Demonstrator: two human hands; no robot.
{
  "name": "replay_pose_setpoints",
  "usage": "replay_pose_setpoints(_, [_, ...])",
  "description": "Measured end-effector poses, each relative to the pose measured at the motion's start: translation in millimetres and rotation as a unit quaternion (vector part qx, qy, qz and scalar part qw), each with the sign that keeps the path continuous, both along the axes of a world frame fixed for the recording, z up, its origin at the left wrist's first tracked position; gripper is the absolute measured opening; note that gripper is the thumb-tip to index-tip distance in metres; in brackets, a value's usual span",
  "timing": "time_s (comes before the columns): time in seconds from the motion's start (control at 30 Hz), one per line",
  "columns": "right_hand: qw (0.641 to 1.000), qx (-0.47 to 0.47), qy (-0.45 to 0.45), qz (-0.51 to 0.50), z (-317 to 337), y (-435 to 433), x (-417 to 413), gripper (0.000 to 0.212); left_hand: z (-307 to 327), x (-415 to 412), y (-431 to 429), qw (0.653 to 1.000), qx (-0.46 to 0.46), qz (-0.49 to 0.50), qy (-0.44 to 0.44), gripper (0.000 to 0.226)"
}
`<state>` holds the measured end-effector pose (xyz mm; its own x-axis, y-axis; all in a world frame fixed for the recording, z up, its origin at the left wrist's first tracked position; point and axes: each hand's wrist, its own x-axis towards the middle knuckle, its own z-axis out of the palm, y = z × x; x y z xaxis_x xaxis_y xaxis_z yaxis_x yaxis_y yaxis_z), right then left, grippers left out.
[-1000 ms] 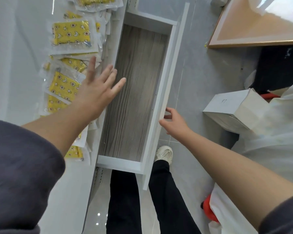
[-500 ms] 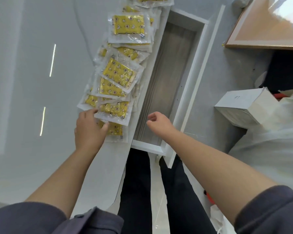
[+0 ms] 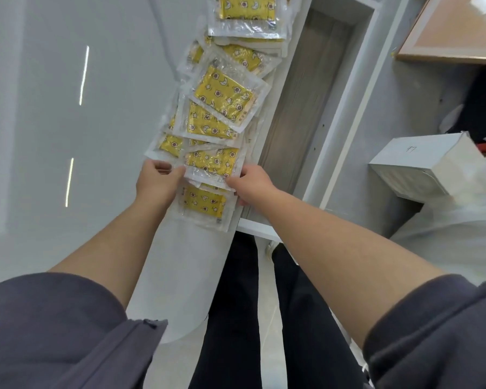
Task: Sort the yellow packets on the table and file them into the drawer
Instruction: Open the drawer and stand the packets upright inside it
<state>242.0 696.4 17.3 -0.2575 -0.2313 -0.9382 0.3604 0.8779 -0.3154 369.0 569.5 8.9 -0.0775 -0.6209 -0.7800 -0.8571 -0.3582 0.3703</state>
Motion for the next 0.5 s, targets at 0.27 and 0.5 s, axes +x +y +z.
replay_pose_setpoints(0.27, [0.991, 0.016, -0.068, -0.114, 6.4, 15.5, 9.3, 0.009, 4.0, 30.5, 10.6, 0.997, 0.065, -0.037, -0.019, 0.035])
replay_pose_setpoints(0.5, [0.983, 0.010, -0.098, -0.157, 8.5, 19.6, 13.7, 0.019, 8.4, 39.8, 15.3, 0.986, 0.112, -0.115, 0.034, 0.041])
